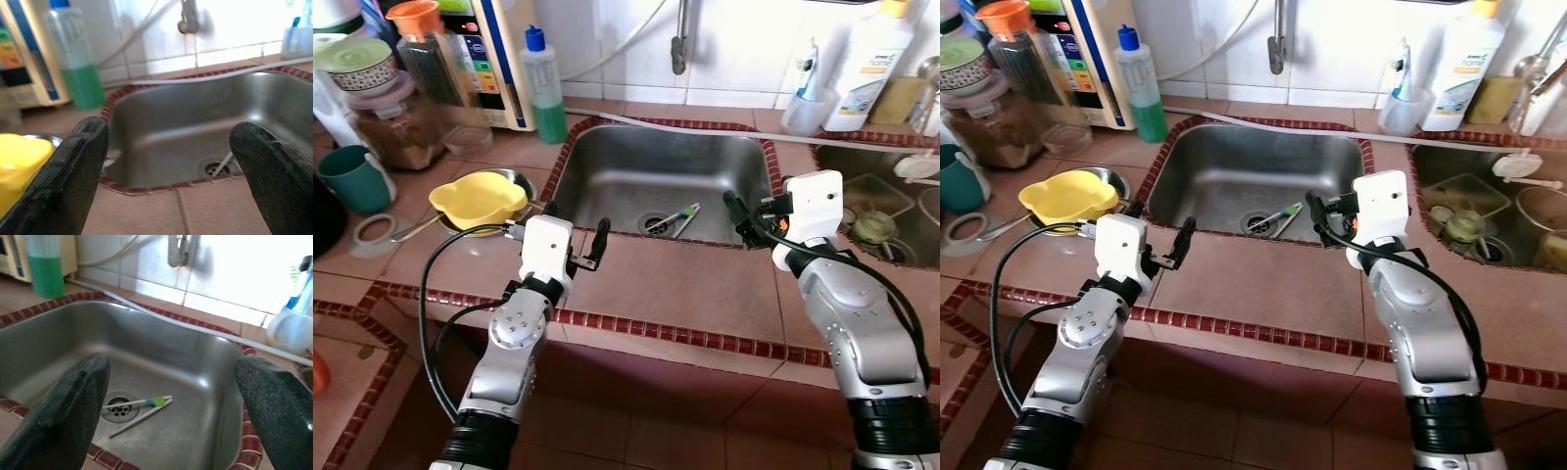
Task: Kitchen organization
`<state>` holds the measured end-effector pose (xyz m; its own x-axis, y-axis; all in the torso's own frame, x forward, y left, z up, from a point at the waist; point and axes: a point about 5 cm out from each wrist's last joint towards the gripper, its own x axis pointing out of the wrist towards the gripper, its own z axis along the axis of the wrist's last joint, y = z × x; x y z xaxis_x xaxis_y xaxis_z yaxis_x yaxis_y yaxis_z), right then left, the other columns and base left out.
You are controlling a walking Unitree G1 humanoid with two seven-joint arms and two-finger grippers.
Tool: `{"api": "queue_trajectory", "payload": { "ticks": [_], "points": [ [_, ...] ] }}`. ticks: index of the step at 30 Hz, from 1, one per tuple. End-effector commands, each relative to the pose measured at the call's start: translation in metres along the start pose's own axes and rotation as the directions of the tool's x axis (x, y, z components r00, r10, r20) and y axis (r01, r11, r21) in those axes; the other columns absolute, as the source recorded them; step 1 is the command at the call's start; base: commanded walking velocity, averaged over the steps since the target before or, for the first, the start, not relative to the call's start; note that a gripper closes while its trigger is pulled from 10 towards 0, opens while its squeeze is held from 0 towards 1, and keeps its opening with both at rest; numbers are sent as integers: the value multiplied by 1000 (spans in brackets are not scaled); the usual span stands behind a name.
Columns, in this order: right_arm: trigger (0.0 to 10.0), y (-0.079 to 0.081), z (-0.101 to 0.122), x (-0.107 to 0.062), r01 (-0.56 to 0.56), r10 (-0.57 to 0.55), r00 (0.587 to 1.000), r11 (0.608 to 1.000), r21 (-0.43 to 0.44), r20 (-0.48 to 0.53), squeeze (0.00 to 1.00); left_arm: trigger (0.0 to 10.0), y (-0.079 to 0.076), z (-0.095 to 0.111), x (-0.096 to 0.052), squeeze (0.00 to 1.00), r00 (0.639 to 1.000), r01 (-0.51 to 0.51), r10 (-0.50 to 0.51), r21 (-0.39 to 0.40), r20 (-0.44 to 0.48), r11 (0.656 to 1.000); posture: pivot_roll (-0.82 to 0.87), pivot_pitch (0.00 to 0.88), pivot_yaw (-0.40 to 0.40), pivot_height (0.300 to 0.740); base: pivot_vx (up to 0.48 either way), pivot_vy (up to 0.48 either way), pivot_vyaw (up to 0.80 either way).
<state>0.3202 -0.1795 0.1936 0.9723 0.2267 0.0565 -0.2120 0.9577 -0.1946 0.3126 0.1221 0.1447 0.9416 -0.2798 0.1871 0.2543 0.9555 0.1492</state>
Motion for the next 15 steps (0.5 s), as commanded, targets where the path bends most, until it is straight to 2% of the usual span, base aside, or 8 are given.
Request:
{"api": "queue_trajectory", "payload": {
  "ticks": [1, 5, 8, 11, 12, 14, 15],
  "points": [
    [10000, 2, -2, -1, -5, 5, 1000, 1000, -28, -15, 0, 10000, 5, 4, -1, 0, 1000, -21, 21, 14, 10, 1000, -49, 75, 102, 740, 0, 0, 0],
    [10000, 0, -1, -2, 36, -35, 999, 997, -63, 5, 0, 10000, 11, 5, -4, 0, 999, -52, 52, 18, 12, 999, -48, 76, 111, 740, 0, 0, 0],
    [10000, -8, 2, -8, 119, -115, 991, 990, -71, 62, 0, 10000, 23, 8, -18, 0, 993, -115, 114, 36, 19, 993, -36, 78, 95, 740, 0, 0, 0],
    [10000, -7, 2, -13, 123, -117, 990, 989, -78, 74, 0, 10000, 28, 6, -23, 0, 990, -138, 138, 45, 14, 989, -37, 81, 81, 740, 0, 0, 0],
    [10000, -6, -2, -17, 141, -136, 988, 988, -63, 65, 0, 10000, 32, 1, -26, 0, 986, -165, 165, 56, -3, 985, -37, 83, 77, 740, 0, 0, 0],
    [10000, 3, -9, -17, 101, -103, 994, 992, 81, 20, 0, 10000, 33, -3, -22, 0, 990, -143, 143, 103, 6, 984, -53, 87, 64, 740, 0, 0, 0],
    [10000, 8, -9, -16, 88, -90, 996, 987, 133, 13, 0, 10000, 34, -4, -19, 0, 990, -139, 139, 95, 5, 986, -56, 87, 63, 740, 0, 0, 0]
  ]
}}
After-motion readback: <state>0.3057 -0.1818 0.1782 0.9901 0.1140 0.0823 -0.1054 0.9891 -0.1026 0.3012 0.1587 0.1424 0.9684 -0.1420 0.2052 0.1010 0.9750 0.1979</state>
